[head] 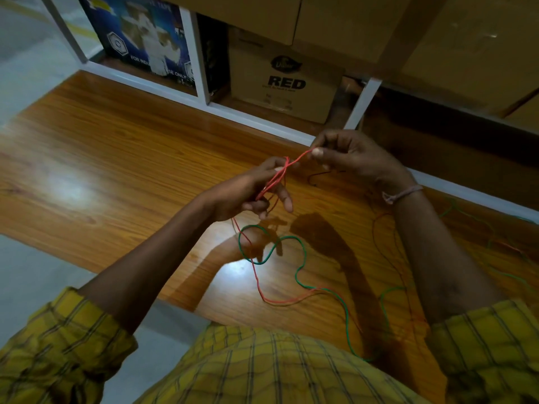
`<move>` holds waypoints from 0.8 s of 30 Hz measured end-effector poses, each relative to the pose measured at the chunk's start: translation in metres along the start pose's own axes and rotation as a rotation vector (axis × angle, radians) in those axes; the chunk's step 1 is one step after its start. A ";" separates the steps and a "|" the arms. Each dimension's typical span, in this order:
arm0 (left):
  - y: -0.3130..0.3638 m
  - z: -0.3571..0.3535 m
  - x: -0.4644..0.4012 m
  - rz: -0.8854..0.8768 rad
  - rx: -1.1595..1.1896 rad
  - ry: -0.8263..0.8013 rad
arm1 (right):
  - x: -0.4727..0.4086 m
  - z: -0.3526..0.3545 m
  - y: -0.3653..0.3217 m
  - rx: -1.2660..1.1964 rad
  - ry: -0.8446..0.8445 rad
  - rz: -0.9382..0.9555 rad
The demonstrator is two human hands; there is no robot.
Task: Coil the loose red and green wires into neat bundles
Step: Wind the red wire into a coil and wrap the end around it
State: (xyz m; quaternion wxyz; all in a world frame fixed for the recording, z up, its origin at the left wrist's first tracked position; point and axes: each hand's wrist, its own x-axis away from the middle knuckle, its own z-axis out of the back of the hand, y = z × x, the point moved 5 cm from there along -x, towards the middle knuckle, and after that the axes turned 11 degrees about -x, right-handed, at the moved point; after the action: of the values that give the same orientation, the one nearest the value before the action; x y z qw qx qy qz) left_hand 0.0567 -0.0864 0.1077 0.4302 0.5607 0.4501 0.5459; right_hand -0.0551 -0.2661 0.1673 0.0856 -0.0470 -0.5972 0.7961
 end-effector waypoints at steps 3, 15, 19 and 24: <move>-0.001 -0.006 0.002 -0.017 0.276 -0.092 | -0.015 0.002 0.013 0.020 0.143 0.037; 0.031 0.005 -0.002 -0.249 0.662 -0.082 | 0.016 -0.068 0.090 -0.296 0.157 -0.328; 0.027 0.017 -0.018 -0.237 0.678 0.104 | 0.032 -0.103 0.083 -0.372 -0.067 -0.445; 0.009 0.023 -0.027 -0.106 0.210 0.363 | 0.041 -0.106 0.060 -0.357 -0.291 -0.518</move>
State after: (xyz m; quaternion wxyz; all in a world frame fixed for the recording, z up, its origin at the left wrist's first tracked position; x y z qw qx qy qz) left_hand 0.0799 -0.1145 0.1098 0.3093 0.4705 0.6036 0.5645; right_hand -0.0816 -0.1748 0.0815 0.1891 0.2061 -0.7251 0.6293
